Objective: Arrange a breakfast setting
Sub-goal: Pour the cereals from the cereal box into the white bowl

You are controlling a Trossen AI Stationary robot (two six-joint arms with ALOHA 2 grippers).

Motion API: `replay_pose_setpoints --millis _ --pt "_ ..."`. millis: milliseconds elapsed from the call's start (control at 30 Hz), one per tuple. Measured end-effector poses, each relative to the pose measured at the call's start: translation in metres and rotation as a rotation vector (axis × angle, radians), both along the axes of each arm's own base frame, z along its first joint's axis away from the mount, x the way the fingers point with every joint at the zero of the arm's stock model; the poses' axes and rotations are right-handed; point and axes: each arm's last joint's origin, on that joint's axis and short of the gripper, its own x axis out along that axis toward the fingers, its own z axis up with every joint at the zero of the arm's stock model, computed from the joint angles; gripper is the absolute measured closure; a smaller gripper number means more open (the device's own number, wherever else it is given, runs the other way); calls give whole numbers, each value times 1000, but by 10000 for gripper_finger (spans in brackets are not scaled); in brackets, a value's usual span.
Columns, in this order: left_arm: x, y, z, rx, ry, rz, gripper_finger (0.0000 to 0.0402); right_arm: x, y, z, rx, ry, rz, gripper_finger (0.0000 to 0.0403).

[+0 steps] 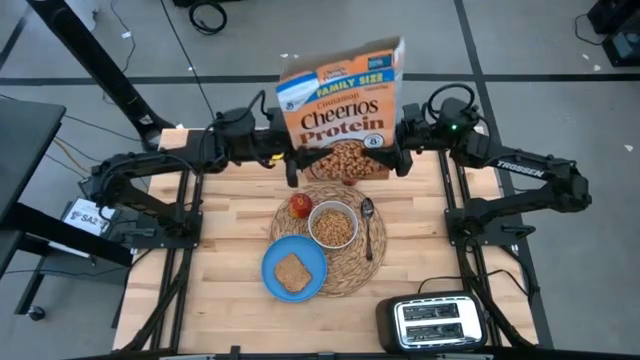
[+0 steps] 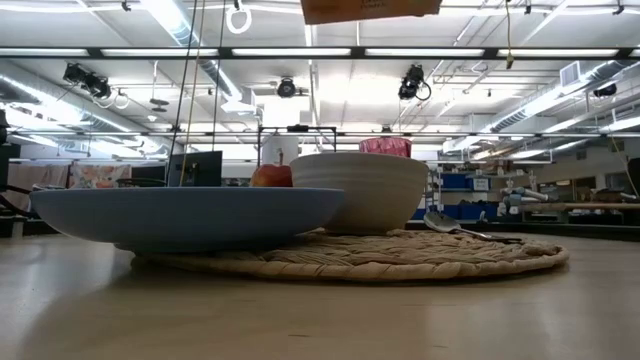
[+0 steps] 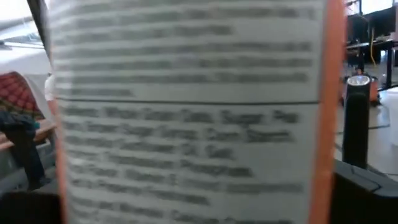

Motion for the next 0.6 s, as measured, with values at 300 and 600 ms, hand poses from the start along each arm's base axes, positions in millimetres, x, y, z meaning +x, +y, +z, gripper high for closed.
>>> replay_pose_setpoints --millis 300,600 --pt "-3 4 2 -58 -6 24 161 2 0 -1 10 -2 37 209" --pt "-47 15 15 -93 84 97 84 -19 6 10 -43 -23 -65 254"
